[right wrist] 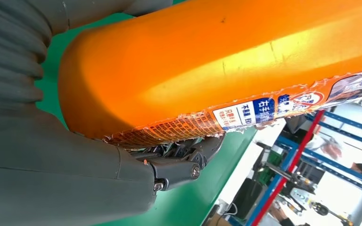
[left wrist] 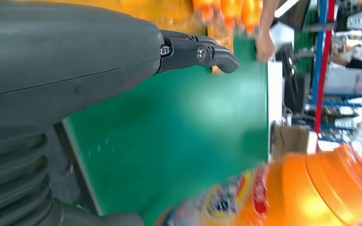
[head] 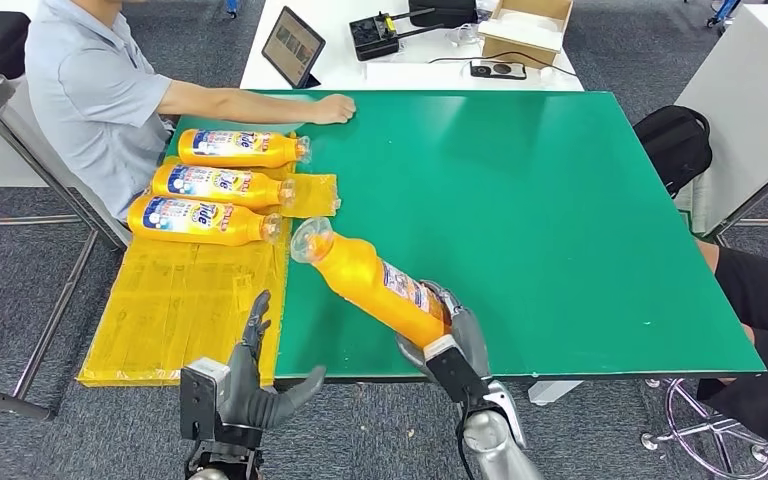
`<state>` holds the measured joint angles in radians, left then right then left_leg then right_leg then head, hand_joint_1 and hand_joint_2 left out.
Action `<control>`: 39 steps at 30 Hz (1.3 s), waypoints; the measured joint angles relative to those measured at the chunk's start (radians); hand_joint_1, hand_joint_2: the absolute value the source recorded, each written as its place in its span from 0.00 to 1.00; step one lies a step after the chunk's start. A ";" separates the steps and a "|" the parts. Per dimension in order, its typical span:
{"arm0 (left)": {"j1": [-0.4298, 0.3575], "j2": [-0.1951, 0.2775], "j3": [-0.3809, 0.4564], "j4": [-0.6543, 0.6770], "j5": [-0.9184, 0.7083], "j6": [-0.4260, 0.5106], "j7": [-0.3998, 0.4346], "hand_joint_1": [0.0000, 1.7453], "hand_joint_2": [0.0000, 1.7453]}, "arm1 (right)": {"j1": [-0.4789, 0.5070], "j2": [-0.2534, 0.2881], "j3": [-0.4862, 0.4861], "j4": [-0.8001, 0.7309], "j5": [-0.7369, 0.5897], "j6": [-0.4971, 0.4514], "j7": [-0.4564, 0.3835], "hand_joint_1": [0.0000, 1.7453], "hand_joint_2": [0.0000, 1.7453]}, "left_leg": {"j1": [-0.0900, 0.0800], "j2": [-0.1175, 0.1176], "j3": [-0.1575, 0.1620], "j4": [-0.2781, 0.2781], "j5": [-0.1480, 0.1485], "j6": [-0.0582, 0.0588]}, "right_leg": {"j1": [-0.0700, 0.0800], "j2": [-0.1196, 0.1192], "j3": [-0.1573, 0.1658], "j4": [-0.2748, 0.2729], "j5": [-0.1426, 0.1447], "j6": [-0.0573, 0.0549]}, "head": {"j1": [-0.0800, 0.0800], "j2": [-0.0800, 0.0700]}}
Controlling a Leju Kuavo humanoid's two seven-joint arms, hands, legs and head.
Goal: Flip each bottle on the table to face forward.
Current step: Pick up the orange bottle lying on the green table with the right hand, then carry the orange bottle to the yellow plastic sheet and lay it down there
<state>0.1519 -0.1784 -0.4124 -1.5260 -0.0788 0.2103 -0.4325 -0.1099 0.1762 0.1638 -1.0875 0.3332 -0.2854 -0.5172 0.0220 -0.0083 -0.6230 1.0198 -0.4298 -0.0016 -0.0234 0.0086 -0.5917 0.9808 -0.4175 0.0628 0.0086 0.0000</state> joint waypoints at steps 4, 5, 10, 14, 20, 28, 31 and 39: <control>0.005 0.019 -0.047 -0.016 0.076 -0.082 0.011 0.00 1.00 | 0.004 0.007 0.007 -0.004 0.028 -0.014 -0.034 1.00 1.00 | 0.000 0.000 0.000 0.000 0.000 0.000 | 0.000 0.000 0.000 0.000 0.000 0.000 | 0.000 0.000; 0.004 0.023 -0.057 -0.017 0.098 -0.101 0.014 0.00 1.00 | 0.000 0.010 0.014 0.001 0.039 -0.018 -0.044 1.00 1.00 | 0.000 0.000 0.000 0.000 0.001 0.000 | 0.000 0.000 0.000 0.000 0.000 0.000 | 0.000 0.000; -0.011 0.038 -0.091 -0.029 0.201 -0.182 0.035 0.00 1.00 | -0.035 0.037 0.088 0.069 0.110 -0.055 -0.104 1.00 1.00 | 0.000 0.000 0.001 0.000 0.001 0.000 | 0.000 0.000 0.000 0.001 0.000 0.000 | 0.000 0.000; -0.035 0.040 -0.096 -0.030 0.197 -0.185 0.083 0.00 1.00 | -0.061 0.062 0.148 0.145 0.127 -0.073 -0.139 1.00 1.00 | 0.000 0.001 0.000 0.000 0.001 0.000 | 0.000 0.000 0.000 0.001 0.000 0.000 | 0.000 0.000; -0.066 0.039 -0.098 -0.017 0.212 -0.180 0.118 0.00 1.00 | -0.079 0.102 0.239 0.226 0.128 -0.079 -0.146 1.00 1.00 | 0.000 0.001 0.000 0.000 0.001 0.000 | 0.000 0.000 0.000 0.001 0.000 0.000 | 0.000 0.000; -0.069 0.020 -0.079 -0.016 0.260 -0.141 0.089 0.01 1.00 | -0.098 0.117 0.308 0.271 0.078 -0.050 -0.147 1.00 1.00 | 0.000 0.001 0.000 0.000 0.001 0.000 | 0.000 0.000 0.000 0.000 0.000 0.000 | 0.000 0.000; -0.068 0.006 -0.075 -0.018 0.263 -0.100 0.055 0.73 1.00 | -0.104 0.118 0.321 0.284 0.055 -0.045 -0.145 0.99 1.00 | 0.000 0.001 0.000 0.000 0.001 0.000 | 0.000 0.000 -0.001 0.000 0.000 0.000 | 0.000 0.000; -0.067 -0.010 -0.057 -0.041 0.343 -0.095 0.014 1.00 1.00 | -0.116 0.122 0.348 0.318 0.027 0.015 -0.124 0.00 0.00 | 0.000 0.003 0.000 0.000 0.001 0.000 | 0.000 0.001 -0.001 0.001 0.000 0.000 | 0.000 0.000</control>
<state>0.0846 -0.1881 -0.4693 -1.5673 0.2647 0.1157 -0.4181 -0.2257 0.2983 0.5119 -0.7693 0.3600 -0.2708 -0.6412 0.0224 -0.0056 -0.6228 1.0198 -0.4289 -0.0016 -0.0233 0.0092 -0.5930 0.9813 -0.4172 0.0624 0.0087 0.0000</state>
